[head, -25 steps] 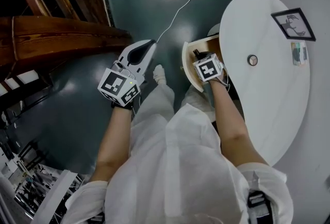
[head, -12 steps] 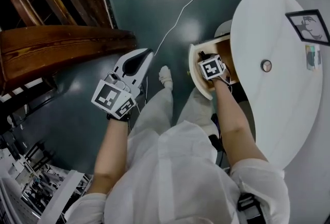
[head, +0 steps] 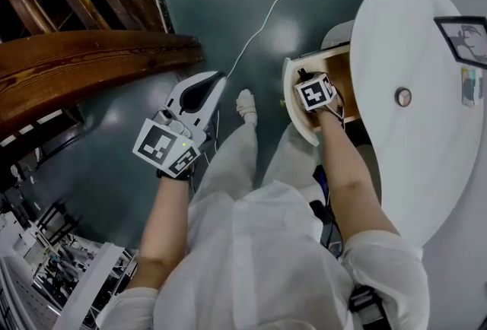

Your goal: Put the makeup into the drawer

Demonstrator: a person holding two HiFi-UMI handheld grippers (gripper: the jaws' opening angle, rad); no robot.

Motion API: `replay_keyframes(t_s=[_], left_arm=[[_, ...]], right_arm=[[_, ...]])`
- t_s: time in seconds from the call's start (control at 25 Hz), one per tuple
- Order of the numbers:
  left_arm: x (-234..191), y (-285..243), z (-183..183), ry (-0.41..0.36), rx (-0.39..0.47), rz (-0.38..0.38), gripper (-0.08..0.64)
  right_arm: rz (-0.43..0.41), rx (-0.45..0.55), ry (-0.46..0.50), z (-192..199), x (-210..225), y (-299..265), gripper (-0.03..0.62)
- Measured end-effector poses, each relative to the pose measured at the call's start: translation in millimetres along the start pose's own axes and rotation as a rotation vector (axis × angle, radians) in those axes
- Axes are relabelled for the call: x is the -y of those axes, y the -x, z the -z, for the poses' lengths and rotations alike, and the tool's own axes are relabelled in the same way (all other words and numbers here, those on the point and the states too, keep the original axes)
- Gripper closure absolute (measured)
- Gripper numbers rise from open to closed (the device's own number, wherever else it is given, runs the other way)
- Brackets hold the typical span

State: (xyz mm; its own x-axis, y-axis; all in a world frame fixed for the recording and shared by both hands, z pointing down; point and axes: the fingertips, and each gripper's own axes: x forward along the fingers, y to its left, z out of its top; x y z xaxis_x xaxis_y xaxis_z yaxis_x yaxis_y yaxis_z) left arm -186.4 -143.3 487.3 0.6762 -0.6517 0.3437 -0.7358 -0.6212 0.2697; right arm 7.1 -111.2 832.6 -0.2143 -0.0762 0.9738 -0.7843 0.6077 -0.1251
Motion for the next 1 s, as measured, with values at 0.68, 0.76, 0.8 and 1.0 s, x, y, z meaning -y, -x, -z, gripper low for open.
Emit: replay_keyframes(t_s=[0.68,0.76,0.8,1.0], left_arm=[[7,-12,-19,0.008,0.037,0.03,0.54],[12,-14,-26,0.004,0.048,0.042,0.54],[14,-15,-30,0.003,0.054,0.048,0.541],[24,-17,-47,-0.019,0.077,0.078,0.54]], right_arm=[[-0.03,0.088,-0.014,-21,-20,43,0.5],[-0.028,0.101,-0.011,-23,-25,58,0.5],[-0.025,0.116,-0.009,-26,-27,66,0.5],[0.013,0.248,0.025,-53,-30,123,0.5]])
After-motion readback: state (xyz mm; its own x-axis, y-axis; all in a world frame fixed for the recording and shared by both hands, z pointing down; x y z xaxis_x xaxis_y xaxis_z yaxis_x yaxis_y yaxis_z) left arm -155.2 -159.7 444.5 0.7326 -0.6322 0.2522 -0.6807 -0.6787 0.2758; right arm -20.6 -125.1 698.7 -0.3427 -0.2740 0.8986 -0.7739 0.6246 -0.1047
